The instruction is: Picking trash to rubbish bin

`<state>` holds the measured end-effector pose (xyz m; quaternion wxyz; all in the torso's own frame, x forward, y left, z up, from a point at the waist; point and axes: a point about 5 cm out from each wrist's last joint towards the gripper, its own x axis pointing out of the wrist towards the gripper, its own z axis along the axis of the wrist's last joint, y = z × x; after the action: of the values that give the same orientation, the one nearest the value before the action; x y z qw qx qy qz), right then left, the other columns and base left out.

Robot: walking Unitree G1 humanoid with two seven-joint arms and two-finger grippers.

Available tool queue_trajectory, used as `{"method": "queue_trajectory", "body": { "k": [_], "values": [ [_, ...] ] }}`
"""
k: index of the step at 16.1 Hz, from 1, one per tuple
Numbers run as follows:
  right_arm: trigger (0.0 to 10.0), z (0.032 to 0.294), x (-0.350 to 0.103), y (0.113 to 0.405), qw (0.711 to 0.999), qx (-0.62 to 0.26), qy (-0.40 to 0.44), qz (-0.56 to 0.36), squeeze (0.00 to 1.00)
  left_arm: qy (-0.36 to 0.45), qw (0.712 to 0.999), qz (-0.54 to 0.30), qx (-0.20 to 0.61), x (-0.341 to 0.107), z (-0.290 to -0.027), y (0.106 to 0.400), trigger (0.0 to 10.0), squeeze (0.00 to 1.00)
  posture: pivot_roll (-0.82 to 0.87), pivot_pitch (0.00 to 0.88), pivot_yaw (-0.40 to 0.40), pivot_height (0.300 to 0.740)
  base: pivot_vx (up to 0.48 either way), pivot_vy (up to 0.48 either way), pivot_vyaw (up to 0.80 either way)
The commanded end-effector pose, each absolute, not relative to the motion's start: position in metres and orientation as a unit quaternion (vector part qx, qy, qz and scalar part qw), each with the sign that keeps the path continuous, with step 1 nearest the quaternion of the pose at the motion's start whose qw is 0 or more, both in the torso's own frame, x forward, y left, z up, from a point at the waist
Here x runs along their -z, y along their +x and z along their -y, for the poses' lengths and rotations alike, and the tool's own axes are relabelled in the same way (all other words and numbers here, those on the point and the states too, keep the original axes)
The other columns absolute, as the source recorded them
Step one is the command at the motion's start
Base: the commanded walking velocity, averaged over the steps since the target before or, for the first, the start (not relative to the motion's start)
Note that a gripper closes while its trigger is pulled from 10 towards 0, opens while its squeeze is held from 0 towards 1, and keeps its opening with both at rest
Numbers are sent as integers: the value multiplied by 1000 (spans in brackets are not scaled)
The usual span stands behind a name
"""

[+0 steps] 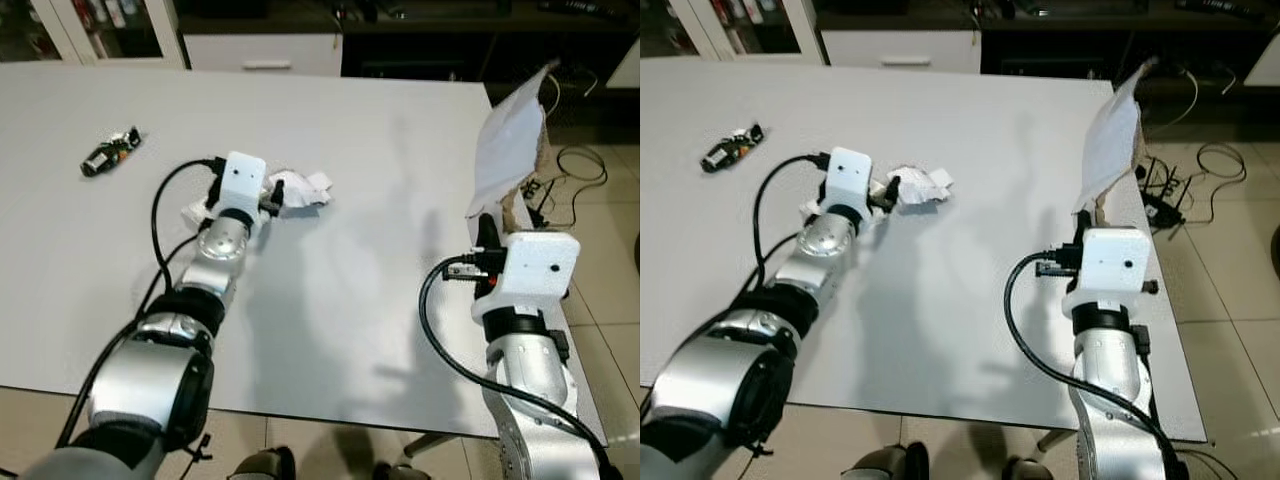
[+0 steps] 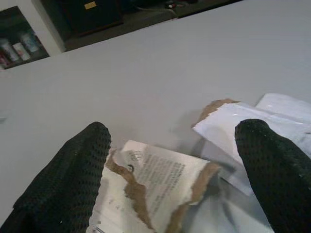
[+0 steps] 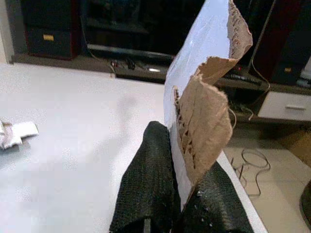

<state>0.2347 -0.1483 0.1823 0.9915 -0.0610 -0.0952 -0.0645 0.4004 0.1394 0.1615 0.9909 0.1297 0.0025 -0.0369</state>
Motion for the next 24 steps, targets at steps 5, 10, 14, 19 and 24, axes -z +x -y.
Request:
{"method": "queue_trajectory", "body": {
  "k": [5, 10, 14, 19, 24],
  "values": [
    [10000, 152, -182, 225, 991, 82, -61, 84, 0, 179, 983, -32, -1, -163, -160, 404, 10000, 0, -9, 234, 40, 740, 0, 0, 0],
    [10000, 152, -181, 224, 991, 85, -60, 81, 0, 235, 967, -96, 2, -144, -172, 398, 10000, 0, -14, 236, 45, 740, 0, 0, 0],
    [10000, 152, -181, 223, 991, 88, -60, 79, 0, 265, 948, -169, 54, -116, -174, 387, 9961, 0, -14, 238, 47, 740, 0, 0, 0],
    [10000, 153, -181, 224, 991, 88, -62, 79, 0, 252, 941, -204, 98, -100, -171, 379, 0, 0, -10, 234, 45, 740, 0, 0, 0],
    [10000, 153, -181, 225, 991, 86, -63, 79, 0, 248, 939, -212, 109, -97, -171, 377, 0, 0, -7, 234, 45, 740, 0, 0, 0]
  ]
}}
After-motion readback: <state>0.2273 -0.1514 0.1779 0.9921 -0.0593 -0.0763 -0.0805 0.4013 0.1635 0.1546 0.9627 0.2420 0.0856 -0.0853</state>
